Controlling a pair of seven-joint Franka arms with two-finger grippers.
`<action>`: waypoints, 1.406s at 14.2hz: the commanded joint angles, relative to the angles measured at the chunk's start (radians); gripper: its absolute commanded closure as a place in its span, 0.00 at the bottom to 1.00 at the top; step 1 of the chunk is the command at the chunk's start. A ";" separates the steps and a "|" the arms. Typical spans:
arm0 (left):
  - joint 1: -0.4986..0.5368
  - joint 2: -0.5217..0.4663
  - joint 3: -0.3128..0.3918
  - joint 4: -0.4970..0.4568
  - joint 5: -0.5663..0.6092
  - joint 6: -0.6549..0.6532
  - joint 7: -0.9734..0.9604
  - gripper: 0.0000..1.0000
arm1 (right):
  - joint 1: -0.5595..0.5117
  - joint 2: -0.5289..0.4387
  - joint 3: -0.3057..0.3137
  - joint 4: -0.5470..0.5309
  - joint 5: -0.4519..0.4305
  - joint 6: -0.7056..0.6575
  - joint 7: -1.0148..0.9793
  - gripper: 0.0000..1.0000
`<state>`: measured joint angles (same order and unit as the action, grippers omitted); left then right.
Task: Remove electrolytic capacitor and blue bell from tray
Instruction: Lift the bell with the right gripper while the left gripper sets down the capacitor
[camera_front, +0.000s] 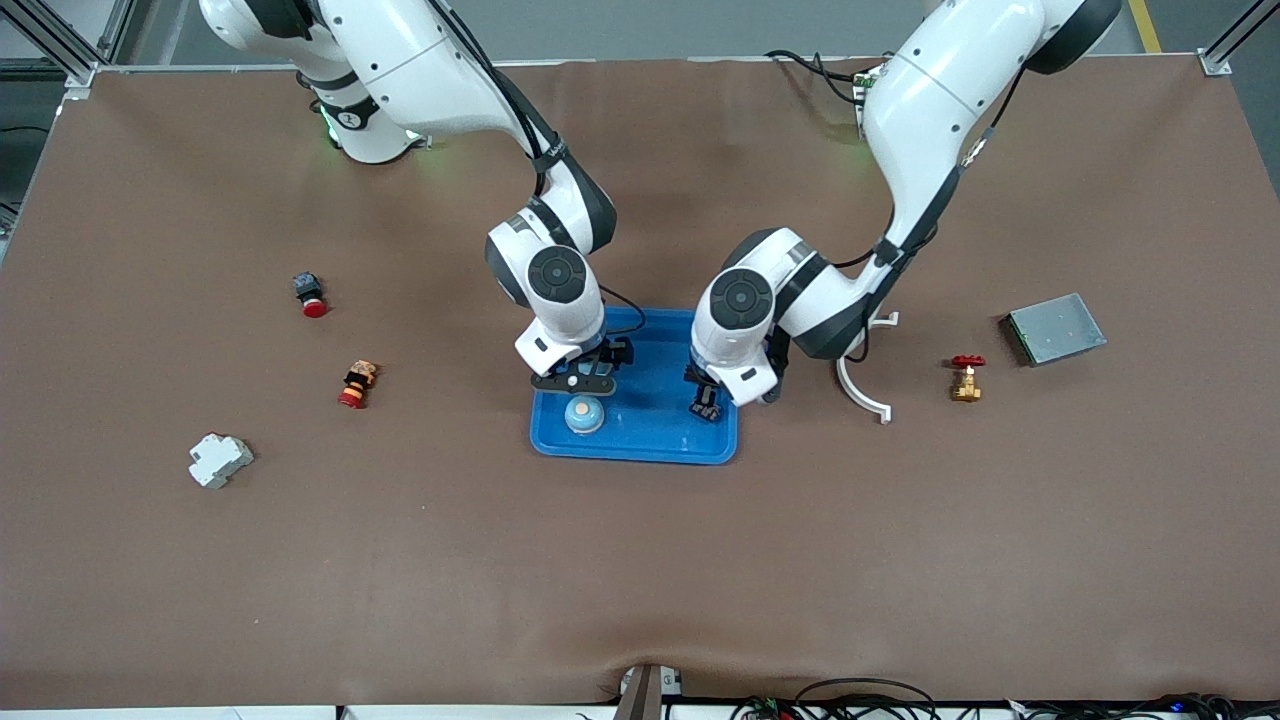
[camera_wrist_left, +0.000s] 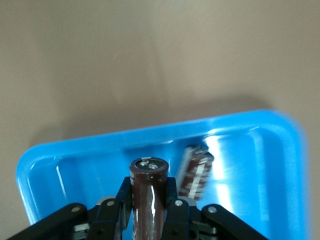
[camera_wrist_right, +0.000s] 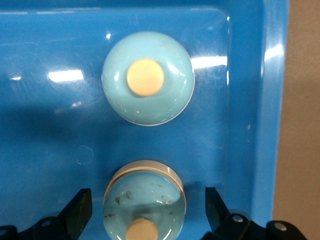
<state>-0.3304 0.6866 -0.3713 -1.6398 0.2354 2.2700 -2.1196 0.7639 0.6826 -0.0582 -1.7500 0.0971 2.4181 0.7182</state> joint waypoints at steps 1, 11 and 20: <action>0.022 -0.088 0.006 -0.023 0.022 -0.069 0.016 1.00 | 0.020 0.006 -0.008 0.000 -0.008 0.009 0.020 0.00; 0.372 -0.330 0.000 -0.317 0.028 -0.182 0.559 1.00 | 0.023 0.005 -0.008 0.003 -0.005 0.007 0.021 0.70; 0.498 -0.233 0.005 -0.431 0.065 -0.008 0.592 1.00 | 0.006 -0.136 -0.015 0.026 -0.007 -0.190 0.000 0.86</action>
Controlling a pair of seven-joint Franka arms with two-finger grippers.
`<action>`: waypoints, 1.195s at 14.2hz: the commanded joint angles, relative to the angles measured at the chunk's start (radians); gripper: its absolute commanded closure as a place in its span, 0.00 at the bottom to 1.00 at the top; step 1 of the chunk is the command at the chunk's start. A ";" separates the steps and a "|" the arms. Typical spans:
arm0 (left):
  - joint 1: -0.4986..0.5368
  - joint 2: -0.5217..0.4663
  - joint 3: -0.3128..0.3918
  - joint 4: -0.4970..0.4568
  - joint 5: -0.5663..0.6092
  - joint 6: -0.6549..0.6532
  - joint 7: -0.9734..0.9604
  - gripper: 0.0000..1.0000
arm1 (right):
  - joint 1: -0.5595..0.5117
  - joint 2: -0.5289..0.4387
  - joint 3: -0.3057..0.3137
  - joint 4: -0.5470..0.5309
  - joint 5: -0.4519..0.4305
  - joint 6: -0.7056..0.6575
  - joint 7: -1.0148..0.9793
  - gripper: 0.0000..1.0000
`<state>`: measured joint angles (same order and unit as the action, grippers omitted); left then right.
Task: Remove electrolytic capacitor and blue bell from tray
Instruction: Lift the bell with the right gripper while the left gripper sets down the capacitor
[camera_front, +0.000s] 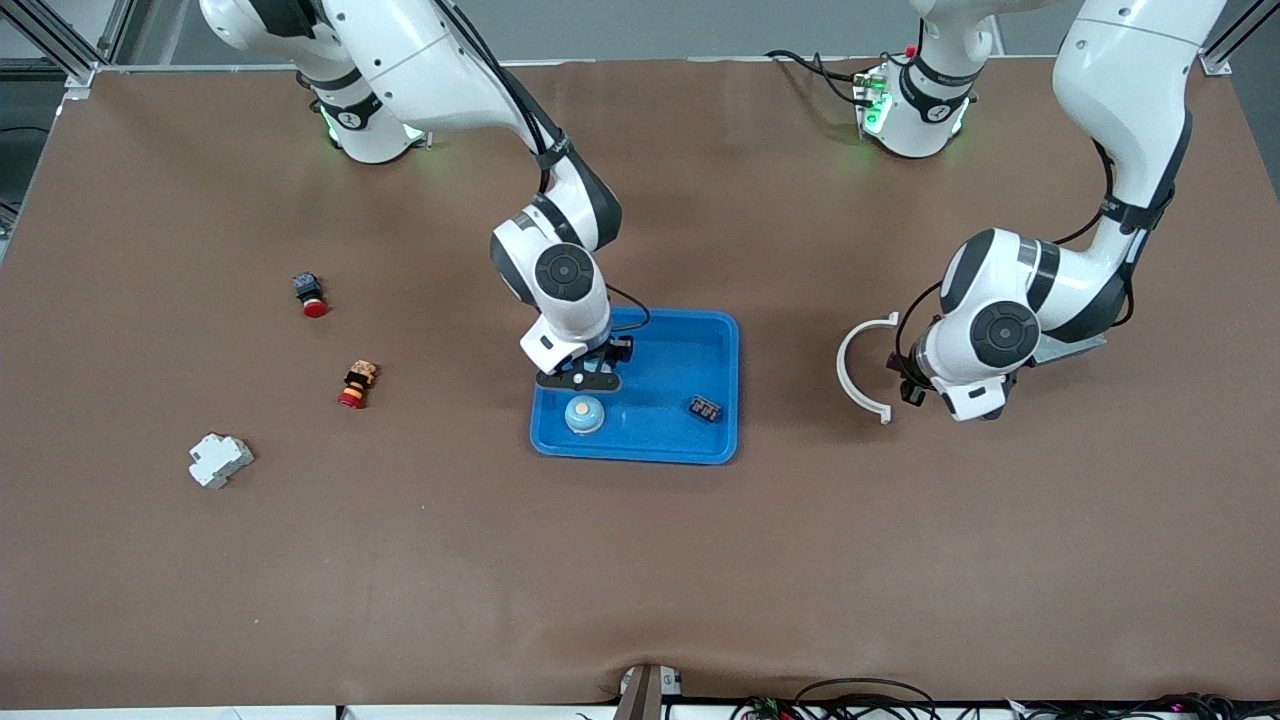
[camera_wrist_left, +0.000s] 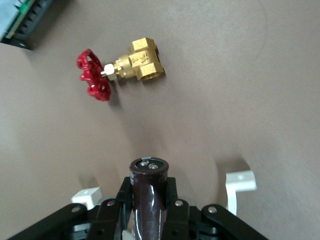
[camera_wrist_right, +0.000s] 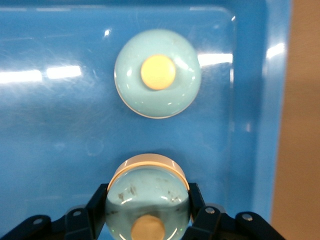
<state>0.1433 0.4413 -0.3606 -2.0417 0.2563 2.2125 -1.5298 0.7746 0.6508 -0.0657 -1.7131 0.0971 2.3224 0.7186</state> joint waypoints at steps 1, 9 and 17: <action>0.027 0.022 -0.006 -0.031 0.061 0.073 -0.009 1.00 | -0.015 -0.144 -0.012 -0.008 -0.008 -0.144 -0.011 0.86; 0.022 -0.055 -0.021 0.035 0.061 -0.038 -0.016 0.00 | -0.371 -0.304 -0.016 0.142 -0.023 -0.558 -0.675 0.86; -0.126 -0.009 -0.156 0.254 0.060 -0.123 -0.111 0.00 | -0.721 -0.211 -0.014 0.165 -0.091 -0.428 -1.309 0.85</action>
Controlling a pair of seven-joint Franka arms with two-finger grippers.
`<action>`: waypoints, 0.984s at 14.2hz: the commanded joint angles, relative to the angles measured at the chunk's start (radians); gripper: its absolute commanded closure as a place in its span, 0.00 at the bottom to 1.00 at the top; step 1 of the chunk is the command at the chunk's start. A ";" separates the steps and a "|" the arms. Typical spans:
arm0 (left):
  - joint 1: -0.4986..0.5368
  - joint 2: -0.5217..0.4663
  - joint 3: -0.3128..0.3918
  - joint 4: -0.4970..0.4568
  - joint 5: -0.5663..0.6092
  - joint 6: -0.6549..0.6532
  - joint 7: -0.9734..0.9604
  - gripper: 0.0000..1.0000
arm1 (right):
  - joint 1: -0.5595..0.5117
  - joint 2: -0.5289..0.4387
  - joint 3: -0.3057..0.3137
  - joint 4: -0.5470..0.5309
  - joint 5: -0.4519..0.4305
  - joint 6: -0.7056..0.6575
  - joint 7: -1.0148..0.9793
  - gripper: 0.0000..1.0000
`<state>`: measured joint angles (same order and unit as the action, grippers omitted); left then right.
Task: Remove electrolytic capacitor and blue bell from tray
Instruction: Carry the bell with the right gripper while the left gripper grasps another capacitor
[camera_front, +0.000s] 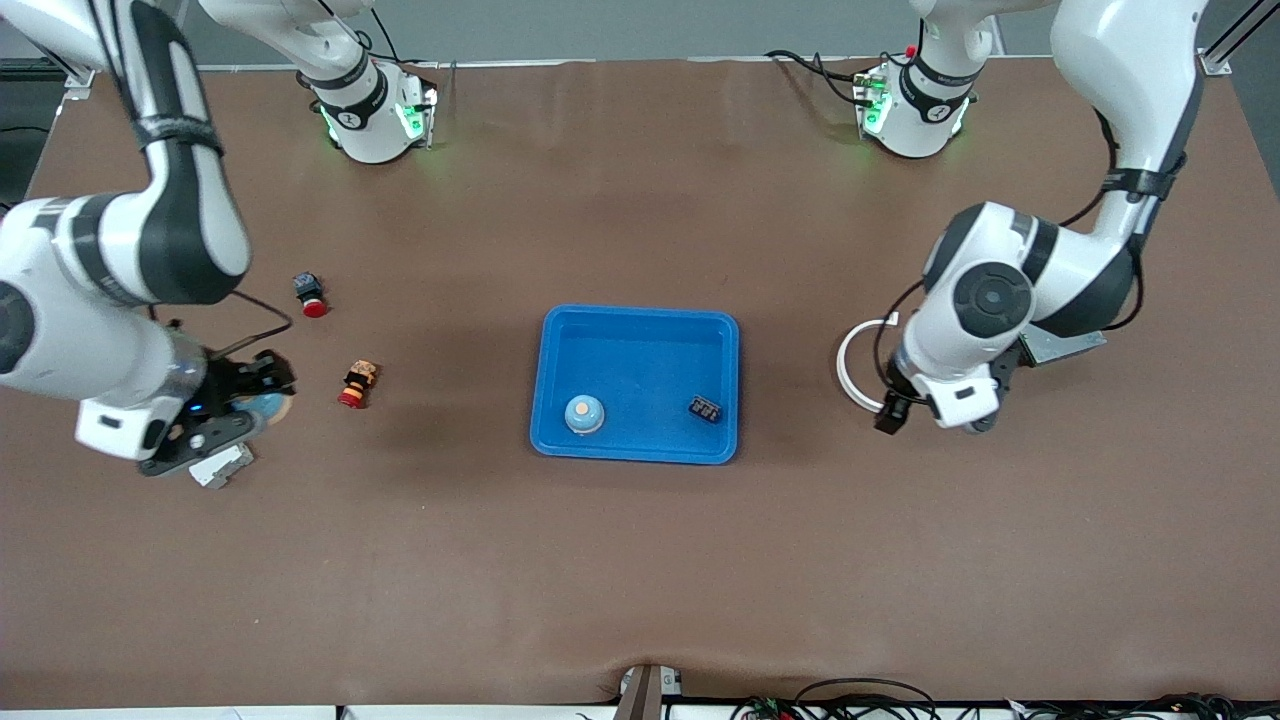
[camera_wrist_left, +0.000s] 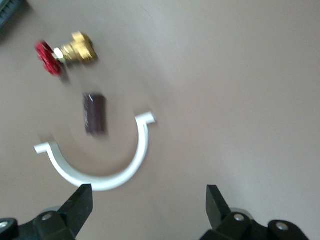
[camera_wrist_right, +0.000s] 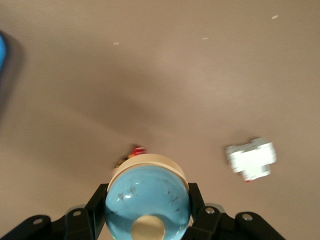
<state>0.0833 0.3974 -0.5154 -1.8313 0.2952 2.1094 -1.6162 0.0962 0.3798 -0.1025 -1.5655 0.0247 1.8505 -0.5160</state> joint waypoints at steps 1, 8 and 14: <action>-0.092 0.060 -0.002 0.079 0.022 -0.019 -0.028 0.00 | -0.053 0.088 0.023 0.018 -0.019 0.062 -0.097 0.85; -0.289 0.290 0.023 0.311 0.111 -0.012 -0.117 0.00 | -0.067 0.252 0.023 0.007 -0.017 0.171 -0.116 0.83; -0.289 0.301 0.023 0.314 0.116 -0.009 -0.102 0.00 | -0.085 0.281 0.024 -0.125 -0.016 0.416 -0.162 0.83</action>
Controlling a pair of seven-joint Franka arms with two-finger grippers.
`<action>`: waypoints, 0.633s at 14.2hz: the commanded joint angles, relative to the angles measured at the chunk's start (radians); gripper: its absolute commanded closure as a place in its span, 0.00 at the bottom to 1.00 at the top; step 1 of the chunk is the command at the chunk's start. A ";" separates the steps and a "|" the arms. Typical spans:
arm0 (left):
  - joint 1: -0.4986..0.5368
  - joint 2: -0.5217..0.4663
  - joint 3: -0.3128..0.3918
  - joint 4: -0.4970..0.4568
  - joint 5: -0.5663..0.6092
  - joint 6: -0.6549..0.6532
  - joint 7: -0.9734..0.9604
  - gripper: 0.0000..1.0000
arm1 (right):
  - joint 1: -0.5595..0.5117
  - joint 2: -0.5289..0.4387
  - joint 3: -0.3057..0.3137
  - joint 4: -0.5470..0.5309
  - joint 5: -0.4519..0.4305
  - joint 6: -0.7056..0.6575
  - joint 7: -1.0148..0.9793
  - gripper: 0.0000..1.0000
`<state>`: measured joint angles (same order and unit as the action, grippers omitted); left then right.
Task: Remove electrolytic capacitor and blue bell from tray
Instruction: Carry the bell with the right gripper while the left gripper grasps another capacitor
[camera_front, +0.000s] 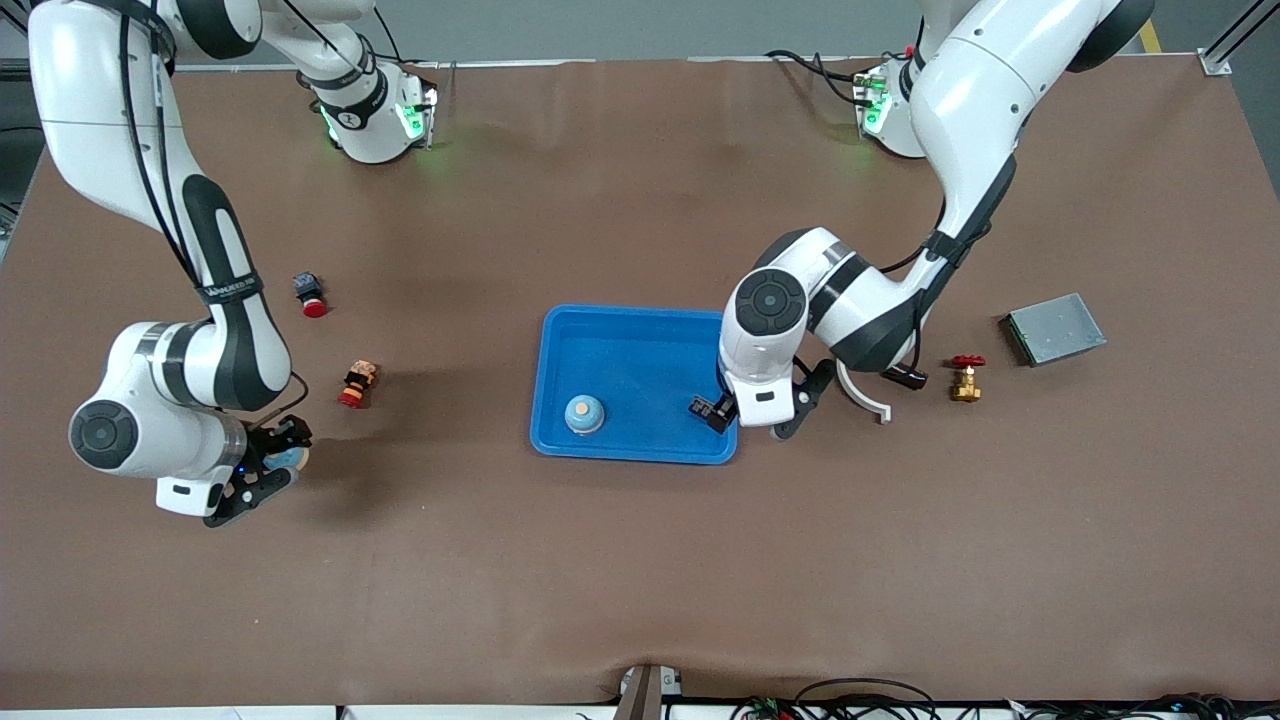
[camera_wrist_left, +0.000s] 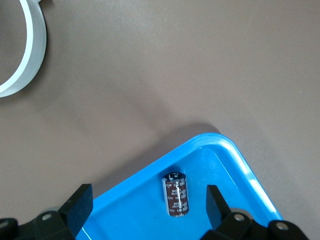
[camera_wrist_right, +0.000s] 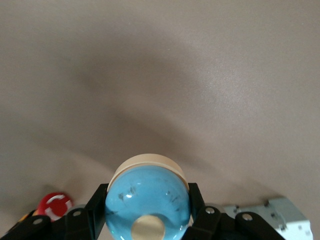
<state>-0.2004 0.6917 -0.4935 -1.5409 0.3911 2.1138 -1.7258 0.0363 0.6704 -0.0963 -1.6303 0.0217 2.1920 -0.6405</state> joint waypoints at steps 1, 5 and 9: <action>-0.008 0.009 0.001 0.024 0.021 -0.012 0.011 0.00 | -0.027 -0.008 0.018 -0.066 -0.013 0.090 -0.039 0.83; -0.036 0.072 0.001 0.053 0.104 0.006 -0.006 0.00 | -0.038 0.011 0.020 -0.068 -0.009 0.095 -0.051 0.83; -0.069 0.109 0.006 0.059 0.104 0.064 -0.046 0.00 | -0.044 0.026 0.020 -0.068 -0.008 0.118 -0.053 0.82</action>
<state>-0.2422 0.7677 -0.4930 -1.5191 0.4743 2.1536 -1.7340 0.0161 0.6918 -0.0964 -1.6964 0.0217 2.2948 -0.6773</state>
